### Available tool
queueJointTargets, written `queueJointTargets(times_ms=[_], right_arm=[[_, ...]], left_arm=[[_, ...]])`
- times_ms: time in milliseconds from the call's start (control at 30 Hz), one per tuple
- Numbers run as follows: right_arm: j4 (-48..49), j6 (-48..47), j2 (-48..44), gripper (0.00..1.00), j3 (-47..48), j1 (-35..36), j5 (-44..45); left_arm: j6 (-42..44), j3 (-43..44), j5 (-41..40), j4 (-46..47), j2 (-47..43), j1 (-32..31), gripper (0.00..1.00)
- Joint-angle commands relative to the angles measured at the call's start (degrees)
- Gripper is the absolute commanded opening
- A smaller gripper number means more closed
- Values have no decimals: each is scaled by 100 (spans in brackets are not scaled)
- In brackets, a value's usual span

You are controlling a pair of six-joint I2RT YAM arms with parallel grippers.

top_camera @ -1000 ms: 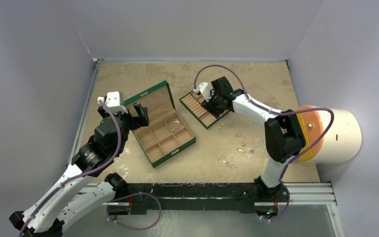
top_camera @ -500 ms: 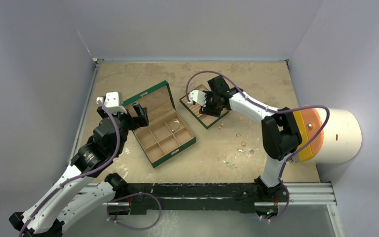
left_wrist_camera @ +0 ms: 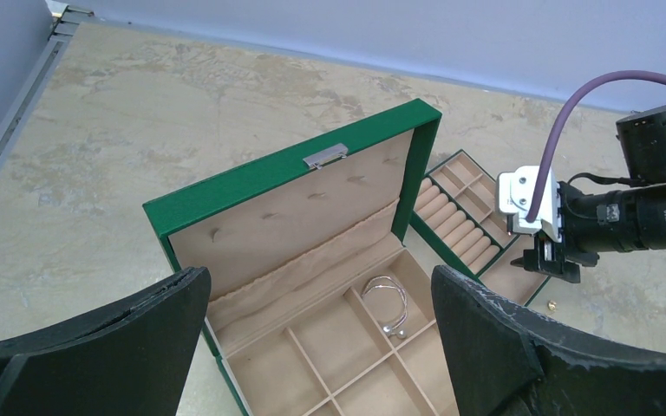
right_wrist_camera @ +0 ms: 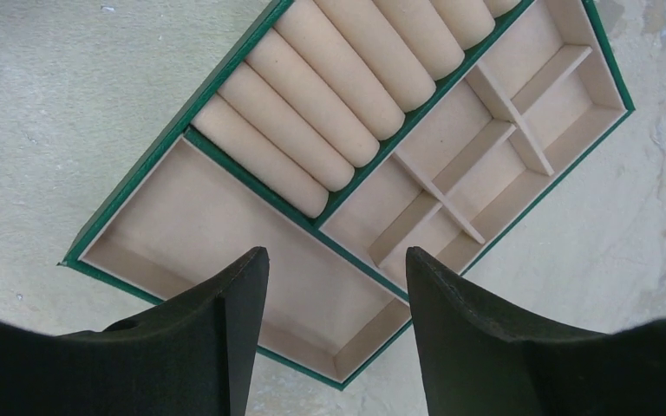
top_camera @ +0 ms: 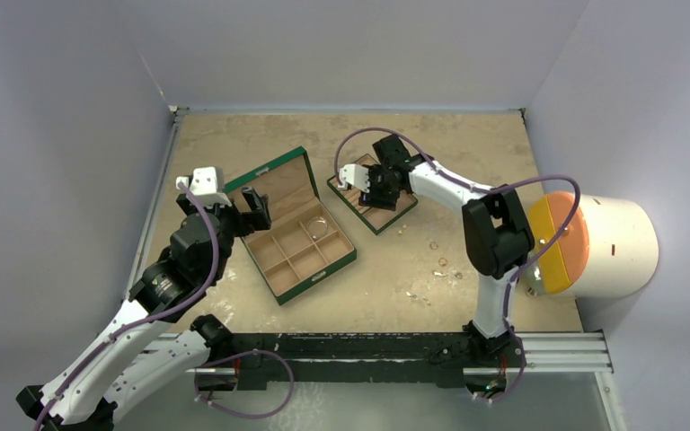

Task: Organize the mixed jewelry

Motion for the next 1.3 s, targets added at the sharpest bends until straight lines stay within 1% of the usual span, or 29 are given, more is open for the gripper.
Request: queueJointTargets(times_ms=[0, 167, 567, 700, 767, 1000, 1133, 1267], right_arm=[[-355, -86, 125, 62, 437, -56, -362], [-662, -65, 369, 61, 639, -67, -468], [-746, 44, 628, 56, 677, -124, -609], [-720, 116, 644, 47, 700, -135, -635], [-719, 124, 652, 40, 713, -138, -678], [-873, 212, 783, 8, 891, -136, -781], [-811, 386, 752, 0, 818, -138, -829], [-597, 681, 676, 0, 696, -133, -718]], left_arm=[[21, 137, 8, 177, 12, 23, 99], [21, 135, 8, 180, 16, 27, 99], [29, 142, 1, 171, 27, 24, 99], [32, 141, -9, 174, 26, 24, 99], [32, 141, -30, 178, 27, 23, 99], [45, 138, -65, 173, 71, 25, 99], [58, 142, -93, 170, 92, 23, 99], [72, 141, -159, 162, 108, 30, 99]])
